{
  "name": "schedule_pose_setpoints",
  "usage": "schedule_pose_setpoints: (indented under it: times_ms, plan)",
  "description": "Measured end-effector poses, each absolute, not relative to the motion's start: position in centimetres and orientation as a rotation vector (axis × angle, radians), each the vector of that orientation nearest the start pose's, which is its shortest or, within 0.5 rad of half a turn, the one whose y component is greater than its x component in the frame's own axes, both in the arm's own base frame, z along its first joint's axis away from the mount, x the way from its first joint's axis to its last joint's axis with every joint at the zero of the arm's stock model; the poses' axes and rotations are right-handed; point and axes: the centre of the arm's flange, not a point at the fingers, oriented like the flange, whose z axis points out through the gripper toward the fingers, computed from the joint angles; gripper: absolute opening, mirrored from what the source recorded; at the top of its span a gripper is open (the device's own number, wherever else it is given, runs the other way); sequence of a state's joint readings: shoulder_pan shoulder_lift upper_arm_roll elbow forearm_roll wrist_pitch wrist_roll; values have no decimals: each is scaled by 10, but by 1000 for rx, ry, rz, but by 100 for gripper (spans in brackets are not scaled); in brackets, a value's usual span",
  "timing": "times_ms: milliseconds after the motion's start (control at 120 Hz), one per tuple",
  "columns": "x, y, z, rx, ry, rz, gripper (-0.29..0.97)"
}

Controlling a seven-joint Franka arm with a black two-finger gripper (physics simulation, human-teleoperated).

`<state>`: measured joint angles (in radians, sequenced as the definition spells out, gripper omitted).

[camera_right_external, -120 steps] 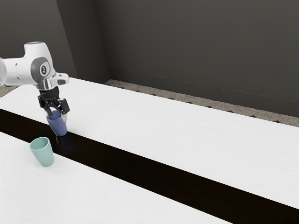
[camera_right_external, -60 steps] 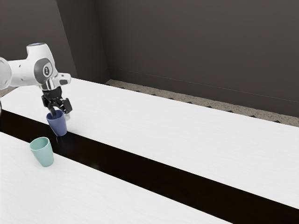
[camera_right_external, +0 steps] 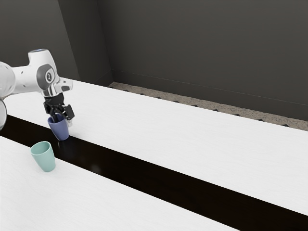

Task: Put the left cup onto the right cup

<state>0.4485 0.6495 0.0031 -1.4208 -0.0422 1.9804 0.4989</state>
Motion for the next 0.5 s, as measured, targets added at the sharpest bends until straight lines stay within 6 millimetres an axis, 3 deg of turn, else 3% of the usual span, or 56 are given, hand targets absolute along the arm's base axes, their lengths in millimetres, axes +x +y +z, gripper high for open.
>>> schedule_pose_setpoints:
  times_ms: [175, 375, 500]
  plan:
    - [642, 307, 307, -3215, 60, 102, 65]
    - [643, 304, 307, -3228, 64, 92, 22]
    - [644, 302, 308, -3230, 72, 89, 5]
